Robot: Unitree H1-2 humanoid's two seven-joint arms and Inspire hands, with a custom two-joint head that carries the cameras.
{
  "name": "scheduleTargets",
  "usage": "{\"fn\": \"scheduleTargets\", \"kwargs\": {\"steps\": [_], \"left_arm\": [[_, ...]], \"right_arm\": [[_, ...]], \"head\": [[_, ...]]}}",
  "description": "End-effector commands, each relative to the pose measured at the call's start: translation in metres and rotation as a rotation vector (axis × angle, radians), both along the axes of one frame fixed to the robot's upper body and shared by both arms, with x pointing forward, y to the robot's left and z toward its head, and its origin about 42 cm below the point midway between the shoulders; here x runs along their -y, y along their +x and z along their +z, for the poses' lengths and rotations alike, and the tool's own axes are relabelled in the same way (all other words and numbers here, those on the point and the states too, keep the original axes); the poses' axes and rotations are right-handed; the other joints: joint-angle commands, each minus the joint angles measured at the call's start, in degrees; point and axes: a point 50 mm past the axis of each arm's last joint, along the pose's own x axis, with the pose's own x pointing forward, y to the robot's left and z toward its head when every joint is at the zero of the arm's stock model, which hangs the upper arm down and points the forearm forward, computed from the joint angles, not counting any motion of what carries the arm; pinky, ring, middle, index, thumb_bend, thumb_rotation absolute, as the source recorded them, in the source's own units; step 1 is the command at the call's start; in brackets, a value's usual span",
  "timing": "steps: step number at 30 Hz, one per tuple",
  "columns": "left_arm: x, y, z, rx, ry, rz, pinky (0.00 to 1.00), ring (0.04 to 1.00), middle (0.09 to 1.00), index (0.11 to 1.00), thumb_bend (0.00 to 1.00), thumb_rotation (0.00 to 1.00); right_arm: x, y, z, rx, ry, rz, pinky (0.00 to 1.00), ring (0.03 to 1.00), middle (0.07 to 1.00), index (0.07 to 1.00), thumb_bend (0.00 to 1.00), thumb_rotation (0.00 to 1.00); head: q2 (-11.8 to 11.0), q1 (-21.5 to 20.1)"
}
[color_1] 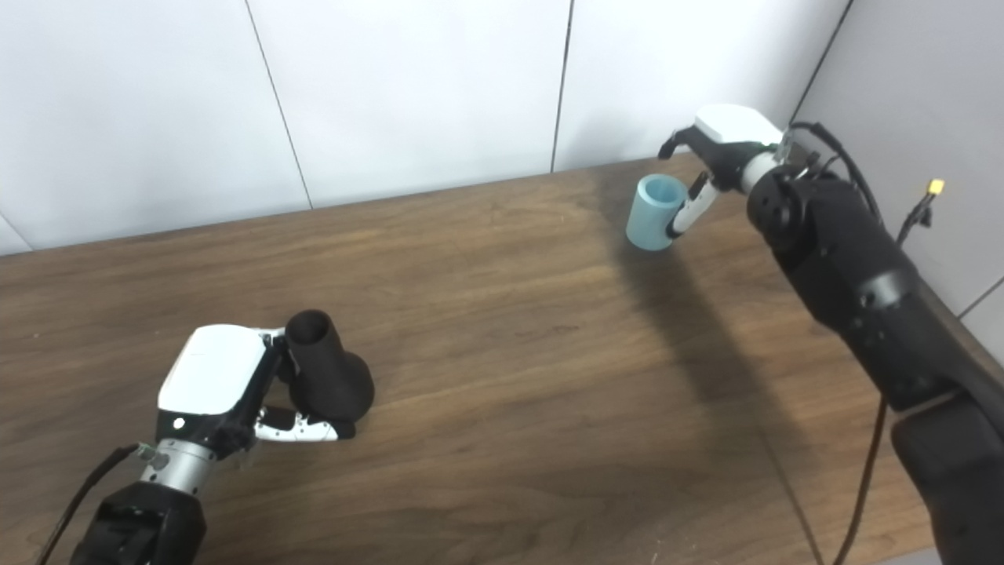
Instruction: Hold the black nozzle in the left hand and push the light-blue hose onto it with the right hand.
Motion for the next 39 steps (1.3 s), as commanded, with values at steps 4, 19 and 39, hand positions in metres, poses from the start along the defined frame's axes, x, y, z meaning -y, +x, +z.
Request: {"fn": "scheduleTargets", "kwargs": {"steps": [4,19,39], "left_arm": [[-0.011,0.005,0.003,-0.009,0.049,0.025,0.41,0.486,0.409,0.495,0.52,0.0],[-0.011,0.004,0.005,-0.02,0.056,0.023,0.4,0.481,0.412,0.493,0.52,0.0],[-0.015,0.002,0.009,-0.044,0.024,0.028,0.41,0.481,0.411,0.494,0.52,0.0]], "right_arm": [[0.012,0.013,0.029,0.066,-0.029,-0.011,0.91,0.935,0.857,0.792,1.0,0.23],[0.005,0.021,0.017,0.122,0.042,0.028,0.75,0.847,0.794,0.774,1.0,0.18],[0.0,0.015,0.02,0.049,0.122,0.04,0.73,0.762,0.782,0.697,1.0,0.08]], "head": [[0.05,-0.24],[0.76,-0.25],[2.29,-0.14]]}}
